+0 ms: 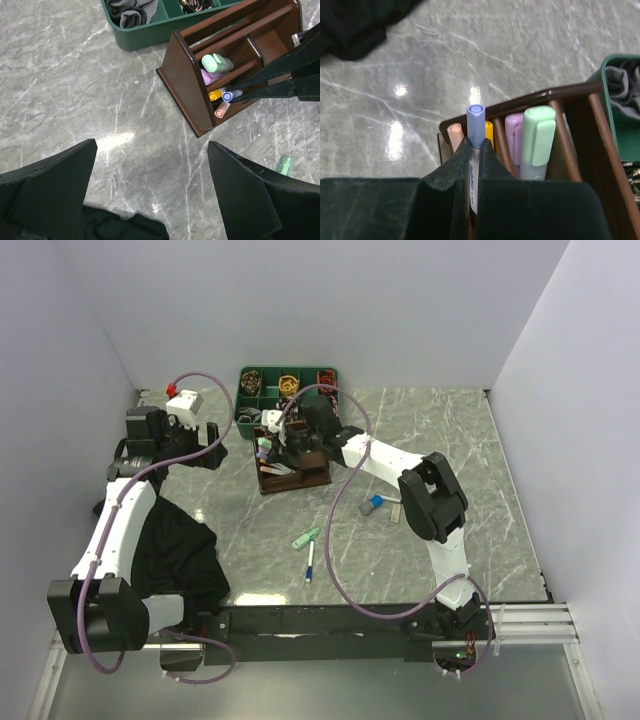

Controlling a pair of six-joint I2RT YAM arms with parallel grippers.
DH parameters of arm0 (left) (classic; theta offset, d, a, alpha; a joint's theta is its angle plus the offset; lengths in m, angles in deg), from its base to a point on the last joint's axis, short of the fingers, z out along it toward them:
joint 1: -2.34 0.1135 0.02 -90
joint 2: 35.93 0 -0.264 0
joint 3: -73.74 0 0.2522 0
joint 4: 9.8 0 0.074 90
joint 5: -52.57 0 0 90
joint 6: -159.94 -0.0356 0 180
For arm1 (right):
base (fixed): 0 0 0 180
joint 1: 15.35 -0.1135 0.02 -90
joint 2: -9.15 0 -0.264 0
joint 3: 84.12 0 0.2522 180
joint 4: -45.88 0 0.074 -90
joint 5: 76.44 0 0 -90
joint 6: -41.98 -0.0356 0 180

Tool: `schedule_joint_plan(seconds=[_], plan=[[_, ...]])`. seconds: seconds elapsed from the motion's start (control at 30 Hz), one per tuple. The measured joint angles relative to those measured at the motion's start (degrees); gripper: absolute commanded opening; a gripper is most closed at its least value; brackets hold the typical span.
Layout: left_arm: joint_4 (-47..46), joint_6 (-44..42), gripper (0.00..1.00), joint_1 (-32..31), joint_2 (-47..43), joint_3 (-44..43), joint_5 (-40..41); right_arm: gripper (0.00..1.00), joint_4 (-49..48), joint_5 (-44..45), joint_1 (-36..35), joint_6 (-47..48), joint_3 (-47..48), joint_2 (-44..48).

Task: Sort the stationery into containers
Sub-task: Place the pen in the storage box.

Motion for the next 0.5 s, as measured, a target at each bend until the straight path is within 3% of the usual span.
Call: schedule_joint_plan(seconds=[0.37, 0.5], plan=[[-0.26, 0.09, 0.99, 0.26, 0.7, 0.0, -0.59, 0.02, -0.22, 4.0, -0.09, 0.57, -1.4, -0.28], [-0.28, 0.13, 0.99, 0.26, 0.98, 0.0, -1.07, 0.1, 0.2, 5.29, -0.24, 1.55, -2.12, -0.33]])
